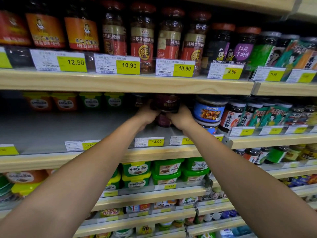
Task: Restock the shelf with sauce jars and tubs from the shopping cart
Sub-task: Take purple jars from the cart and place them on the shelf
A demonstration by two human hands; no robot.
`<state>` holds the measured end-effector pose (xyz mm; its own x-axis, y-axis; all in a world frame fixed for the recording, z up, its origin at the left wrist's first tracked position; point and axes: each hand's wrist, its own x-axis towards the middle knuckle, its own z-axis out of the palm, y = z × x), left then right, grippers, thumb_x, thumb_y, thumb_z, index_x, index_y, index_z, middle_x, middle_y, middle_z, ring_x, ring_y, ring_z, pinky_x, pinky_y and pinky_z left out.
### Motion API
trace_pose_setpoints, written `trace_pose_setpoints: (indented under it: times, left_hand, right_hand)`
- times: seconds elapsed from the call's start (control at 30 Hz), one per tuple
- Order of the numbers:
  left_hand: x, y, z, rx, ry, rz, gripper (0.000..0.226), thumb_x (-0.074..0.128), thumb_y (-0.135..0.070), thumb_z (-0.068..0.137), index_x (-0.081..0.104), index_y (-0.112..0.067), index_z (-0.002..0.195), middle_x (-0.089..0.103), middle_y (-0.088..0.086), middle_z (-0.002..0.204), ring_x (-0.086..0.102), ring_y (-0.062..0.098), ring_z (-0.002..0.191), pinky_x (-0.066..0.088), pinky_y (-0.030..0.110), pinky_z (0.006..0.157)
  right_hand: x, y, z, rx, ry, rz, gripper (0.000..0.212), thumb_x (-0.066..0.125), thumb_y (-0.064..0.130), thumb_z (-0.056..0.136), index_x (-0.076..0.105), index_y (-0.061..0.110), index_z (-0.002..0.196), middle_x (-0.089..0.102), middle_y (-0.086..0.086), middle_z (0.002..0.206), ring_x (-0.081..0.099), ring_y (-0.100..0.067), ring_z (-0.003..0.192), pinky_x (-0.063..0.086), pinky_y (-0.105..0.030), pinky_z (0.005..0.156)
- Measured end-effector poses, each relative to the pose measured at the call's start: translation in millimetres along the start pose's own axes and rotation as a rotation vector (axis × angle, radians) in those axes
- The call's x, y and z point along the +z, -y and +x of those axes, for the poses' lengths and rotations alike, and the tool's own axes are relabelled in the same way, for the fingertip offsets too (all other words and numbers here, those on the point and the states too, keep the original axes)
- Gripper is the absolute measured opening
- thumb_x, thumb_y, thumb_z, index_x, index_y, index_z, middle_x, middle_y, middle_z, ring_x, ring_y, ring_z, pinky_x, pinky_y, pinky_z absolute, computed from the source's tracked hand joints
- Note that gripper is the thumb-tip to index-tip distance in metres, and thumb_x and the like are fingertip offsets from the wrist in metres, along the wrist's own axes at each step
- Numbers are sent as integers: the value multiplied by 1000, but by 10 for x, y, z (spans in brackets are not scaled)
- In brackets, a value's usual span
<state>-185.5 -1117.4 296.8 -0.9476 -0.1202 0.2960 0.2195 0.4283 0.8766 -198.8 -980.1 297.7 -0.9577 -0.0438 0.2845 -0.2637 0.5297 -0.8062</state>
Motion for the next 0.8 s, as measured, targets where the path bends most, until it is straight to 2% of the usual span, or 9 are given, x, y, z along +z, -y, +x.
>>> trace_pose_setpoints:
  times: [0.1, 0.2, 0.3, 0.37, 0.43, 0.57, 0.67, 0.8]
  left_hand:
    - [37, -3, 52, -15, 8, 70, 47, 59, -4, 95, 54, -13, 140, 59, 9, 138, 55, 22, 123, 45, 32, 99]
    - [67, -10, 50, -55, 43, 16, 62, 60, 3, 91, 45, -14, 149, 53, 11, 145, 50, 26, 132, 42, 35, 107]
    - [85, -16, 59, -91, 83, -47, 75, 62, 10, 87, 37, -14, 153, 53, 5, 142, 49, 20, 130, 41, 33, 108]
    - [98, 17, 91, -100, 98, -53, 79, 65, 11, 82, 39, -15, 152, 54, 3, 141, 50, 19, 127, 43, 37, 109]
    - [102, 47, 107, -109, 99, -80, 75, 69, 11, 79, 48, -14, 146, 59, 9, 140, 56, 23, 125, 46, 44, 110]
    - [134, 32, 35, -122, 174, -162, 60, 77, 7, 79, 61, -8, 135, 66, 11, 130, 63, 20, 116, 50, 34, 101]
    - [146, 40, 24, -121, 204, -126, 58, 77, 6, 79, 62, -8, 134, 66, 7, 125, 63, 19, 112, 50, 33, 101]
    - [145, 27, 26, -150, 199, -82, 53, 71, 9, 82, 62, -4, 132, 67, 9, 124, 63, 20, 110, 50, 38, 103]
  right_hand:
    - [-36, -53, -8, 16, 8, 21, 52, 70, 15, 84, 57, 9, 134, 63, -16, 132, 58, -34, 124, 47, -48, 103]
    - [-67, -95, -41, 33, 17, 51, 50, 66, 8, 85, 56, 12, 134, 64, -13, 131, 57, -31, 123, 46, -46, 105]
    - [-79, -120, -39, 46, 23, 67, 48, 63, 2, 85, 58, 14, 131, 65, -12, 128, 59, -30, 120, 48, -46, 104]
    - [-76, -137, -16, 59, 34, 60, 48, 60, 2, 86, 59, 15, 132, 65, -11, 127, 59, -30, 119, 50, -46, 102]
    - [-66, -143, 6, 75, 44, 41, 49, 59, 4, 86, 58, 15, 133, 64, -11, 129, 58, -30, 121, 49, -43, 103]
    - [-99, -68, -48, 128, 50, 82, 45, 52, 0, 90, 56, 7, 133, 62, -13, 130, 58, -28, 116, 48, -34, 94]
    - [-122, -68, -94, 158, 78, 159, 39, 52, -4, 92, 60, 2, 129, 63, -8, 118, 56, -20, 105, 46, -30, 88]
    - [-105, -84, -36, 160, 90, 177, 38, 50, -6, 92, 60, 0, 128, 64, -12, 123, 60, -24, 110, 51, -37, 97]
